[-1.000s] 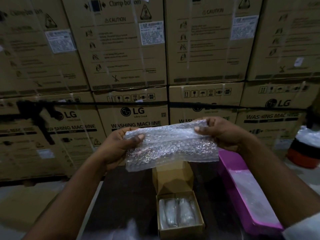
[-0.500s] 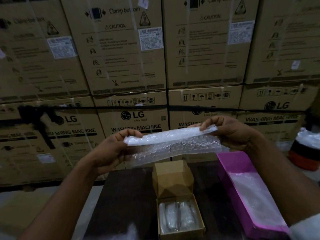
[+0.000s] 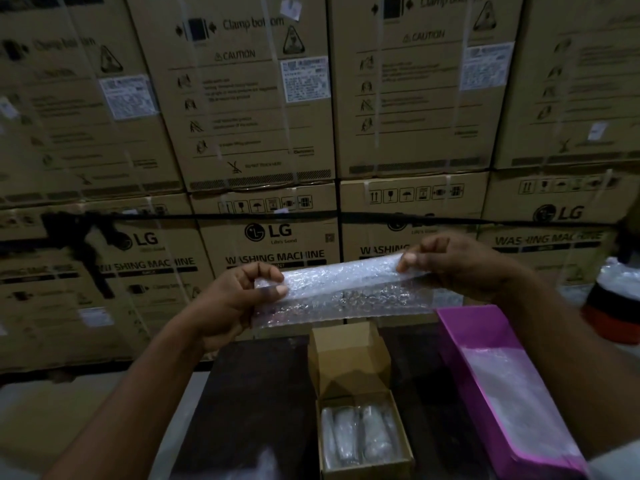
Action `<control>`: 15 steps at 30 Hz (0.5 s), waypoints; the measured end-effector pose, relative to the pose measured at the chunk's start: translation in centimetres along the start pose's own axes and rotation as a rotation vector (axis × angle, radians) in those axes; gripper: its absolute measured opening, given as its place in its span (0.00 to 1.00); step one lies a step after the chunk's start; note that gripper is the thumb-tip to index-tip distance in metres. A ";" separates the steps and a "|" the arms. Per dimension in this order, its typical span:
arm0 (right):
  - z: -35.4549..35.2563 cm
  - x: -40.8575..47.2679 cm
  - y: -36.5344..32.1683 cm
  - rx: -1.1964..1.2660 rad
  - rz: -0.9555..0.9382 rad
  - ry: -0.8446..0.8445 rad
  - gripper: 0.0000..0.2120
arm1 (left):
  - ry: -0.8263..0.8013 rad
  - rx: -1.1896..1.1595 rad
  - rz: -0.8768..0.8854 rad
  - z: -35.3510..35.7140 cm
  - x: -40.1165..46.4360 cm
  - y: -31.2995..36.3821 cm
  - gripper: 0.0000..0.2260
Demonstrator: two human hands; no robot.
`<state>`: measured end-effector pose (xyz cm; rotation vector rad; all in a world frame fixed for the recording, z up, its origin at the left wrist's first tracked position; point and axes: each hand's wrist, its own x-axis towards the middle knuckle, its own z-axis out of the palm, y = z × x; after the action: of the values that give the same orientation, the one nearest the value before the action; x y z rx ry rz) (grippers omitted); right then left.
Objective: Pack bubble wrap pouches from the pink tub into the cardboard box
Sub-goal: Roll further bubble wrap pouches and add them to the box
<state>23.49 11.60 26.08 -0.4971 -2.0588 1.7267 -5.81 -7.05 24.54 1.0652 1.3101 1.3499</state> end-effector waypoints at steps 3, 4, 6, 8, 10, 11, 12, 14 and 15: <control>0.7 0.5 0.1 0.081 -0.026 0.118 0.20 | 0.093 -0.032 0.029 0.7 0.3 -0.4 0.16; 0.7 0.7 0.3 0.146 -0.033 0.128 0.25 | 0.117 -0.061 0.035 1.1 0.4 -0.2 0.19; 0.7 1.0 0.5 0.279 -0.024 0.151 0.26 | 0.117 -0.085 0.051 1.4 0.4 -0.1 0.23; 1.0 1.1 0.8 0.367 0.027 0.133 0.22 | 0.091 -0.084 0.045 1.6 0.4 0.1 0.23; 1.3 1.0 1.5 0.406 0.078 0.068 0.24 | 0.082 -0.075 0.020 1.7 0.4 0.3 0.21; 1.3 1.0 1.8 0.414 0.088 0.042 0.26 | 0.081 -0.069 0.010 1.7 0.4 0.2 0.20; 1.3 1.0 1.8 0.425 0.093 0.039 0.25 | 0.074 -0.062 -0.002 1.7 0.4 0.2 0.19; 1.0 1.0 1.8 0.427 0.077 0.070 0.20 | 0.036 -0.053 -0.024 1.6 0.3 0.1 0.18; 0.8 1.0 1.7 0.411 0.062 0.080 0.19 | 0.025 -0.056 -0.035 1.4 0.3 0.0 0.17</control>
<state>22.28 11.72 24.35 -0.4907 -1.5881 2.0594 -4.45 -6.48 24.63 0.9856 1.2964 1.3696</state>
